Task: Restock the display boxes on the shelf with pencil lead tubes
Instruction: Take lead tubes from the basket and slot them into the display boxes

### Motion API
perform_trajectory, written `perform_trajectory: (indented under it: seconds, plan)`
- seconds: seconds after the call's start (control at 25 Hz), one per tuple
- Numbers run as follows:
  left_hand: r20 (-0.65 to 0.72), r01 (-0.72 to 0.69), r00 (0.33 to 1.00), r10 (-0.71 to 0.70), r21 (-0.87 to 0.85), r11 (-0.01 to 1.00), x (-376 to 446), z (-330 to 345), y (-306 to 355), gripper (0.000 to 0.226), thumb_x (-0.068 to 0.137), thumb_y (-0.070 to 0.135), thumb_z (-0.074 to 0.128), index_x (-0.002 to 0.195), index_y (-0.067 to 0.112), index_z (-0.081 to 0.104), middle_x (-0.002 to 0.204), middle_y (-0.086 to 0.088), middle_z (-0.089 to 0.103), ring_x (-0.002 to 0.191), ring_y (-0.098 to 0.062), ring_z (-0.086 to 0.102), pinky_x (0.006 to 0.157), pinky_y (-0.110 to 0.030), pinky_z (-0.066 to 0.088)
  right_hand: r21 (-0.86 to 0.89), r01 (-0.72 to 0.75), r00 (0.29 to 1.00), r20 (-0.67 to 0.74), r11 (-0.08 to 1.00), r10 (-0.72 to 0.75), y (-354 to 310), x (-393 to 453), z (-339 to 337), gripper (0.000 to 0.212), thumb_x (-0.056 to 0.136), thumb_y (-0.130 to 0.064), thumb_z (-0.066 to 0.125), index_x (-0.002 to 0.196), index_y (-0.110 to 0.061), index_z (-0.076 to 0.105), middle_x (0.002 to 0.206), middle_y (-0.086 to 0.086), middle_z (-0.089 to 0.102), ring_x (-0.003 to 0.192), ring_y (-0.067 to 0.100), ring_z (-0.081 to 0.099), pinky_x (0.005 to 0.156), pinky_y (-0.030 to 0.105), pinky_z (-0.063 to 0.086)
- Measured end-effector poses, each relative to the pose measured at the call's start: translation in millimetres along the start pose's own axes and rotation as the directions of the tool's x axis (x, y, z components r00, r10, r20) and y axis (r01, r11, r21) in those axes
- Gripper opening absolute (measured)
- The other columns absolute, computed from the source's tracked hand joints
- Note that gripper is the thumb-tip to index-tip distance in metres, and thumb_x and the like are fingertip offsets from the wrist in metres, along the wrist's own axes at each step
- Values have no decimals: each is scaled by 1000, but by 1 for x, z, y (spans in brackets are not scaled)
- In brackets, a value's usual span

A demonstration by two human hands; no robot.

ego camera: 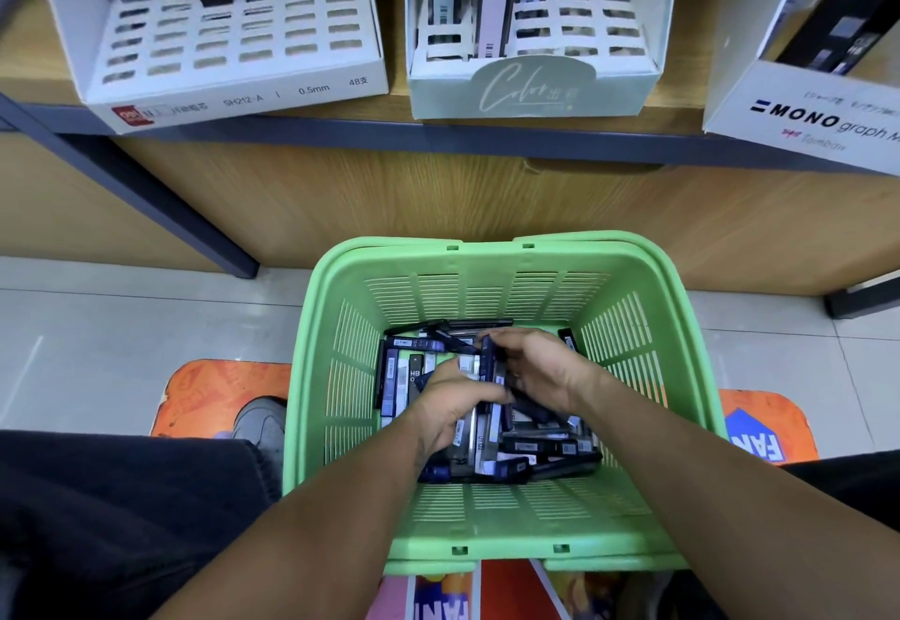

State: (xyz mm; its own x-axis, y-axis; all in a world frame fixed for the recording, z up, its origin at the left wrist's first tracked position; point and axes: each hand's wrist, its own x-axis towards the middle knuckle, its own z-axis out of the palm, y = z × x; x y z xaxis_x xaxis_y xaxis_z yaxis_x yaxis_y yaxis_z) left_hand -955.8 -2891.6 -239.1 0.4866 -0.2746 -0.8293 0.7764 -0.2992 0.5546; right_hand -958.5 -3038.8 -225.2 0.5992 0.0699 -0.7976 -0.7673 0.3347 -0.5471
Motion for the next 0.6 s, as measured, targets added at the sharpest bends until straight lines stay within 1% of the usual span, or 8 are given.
perform_trajectory:
  seconds: [0.04, 0.12, 0.16, 0.24, 0.32, 0.36, 0.48, 0.6]
  plan:
    - [16, 4, 1000, -4, -1, 1000, -2, -3, 4, 96, 58, 19, 93, 137, 16, 39, 140, 3, 49, 131, -21, 45, 112, -38, 35, -21, 6, 1000, 10, 1000, -6, -5, -3, -2, 24, 104, -13, 50, 121, -7, 66, 118, 13, 71, 104, 24, 66, 83, 36, 53]
    - [71, -6, 997, 3, 38, 999, -8, -7, 16, 116, 43, 26, 100, 142, 19, 40, 144, -3, 52, 132, -24, 48, 113, -45, 36, -57, 18, 999, 38, 998, -16, -16, -13, -5, 22, 104, -14, 51, 119, -8, 66, 114, 11, 73, 105, 23, 67, 84, 38, 55]
    - [97, -8, 995, 6, 28, 1000, -11, -10, 21, 112, 43, 25, 100, 139, 19, 44, 138, -5, 58, 129, -24, 51, 109, -44, 40, -89, 23, 998, 55, 996, -18, -22, -20, -7, 22, 105, -15, 51, 119, -8, 66, 114, 10, 73, 106, 24, 67, 87, 39, 56]
    - [86, -18, 996, 18, 7, 1000, -25, -12, 36, 92, 54, 17, 96, 133, 14, 48, 131, -5, 60, 126, -21, 52, 104, -39, 42, -166, 30, 998, 62, 986, -20, -36, -33, -9, 24, 105, -14, 50, 123, -8, 65, 117, 10, 73, 108, 25, 68, 87, 40, 58]
    - [100, -45, 994, 43, 20, 999, -43, -13, 52, 101, 48, 21, 97, 137, 12, 48, 135, -7, 59, 131, -26, 49, 110, -45, 37, -208, 43, 997, 75, 977, -28, -50, -48, -9, 25, 104, -11, 51, 125, -7, 65, 116, 11, 74, 106, 25, 70, 83, 38, 59]
    - [119, -55, 992, 51, 29, 998, -48, -14, 58, 101, 48, 22, 98, 136, 12, 49, 133, -9, 61, 130, -27, 52, 108, -46, 40, -231, 52, 996, 88, 972, -32, -58, -54, -9, 25, 104, -10, 52, 125, -7, 65, 115, 11, 74, 104, 26, 71, 82, 37, 59]
    - [148, -91, 985, 84, 36, 995, -76, -15, 84, 68, 64, 7, 90, 123, 8, 56, 117, -13, 70, 109, -26, 67, 84, -39, 55, -325, 115, 991, 109, 939, -83, -83, -77, -6, 26, 97, -1, 59, 123, -3, 65, 115, 15, 74, 105, 28, 71, 94, 42, 58]
    - [215, -156, 967, 139, 67, 985, -105, -11, 112, 79, 53, 10, 93, 124, 0, 61, 118, -21, 70, 108, -34, 70, 91, -47, 57, -338, 194, 980, 113, 921, -165, -110, -107, -4, 27, 90, 4, 68, 117, 4, 65, 107, 21, 73, 92, 27, 70, 100, 42, 53]
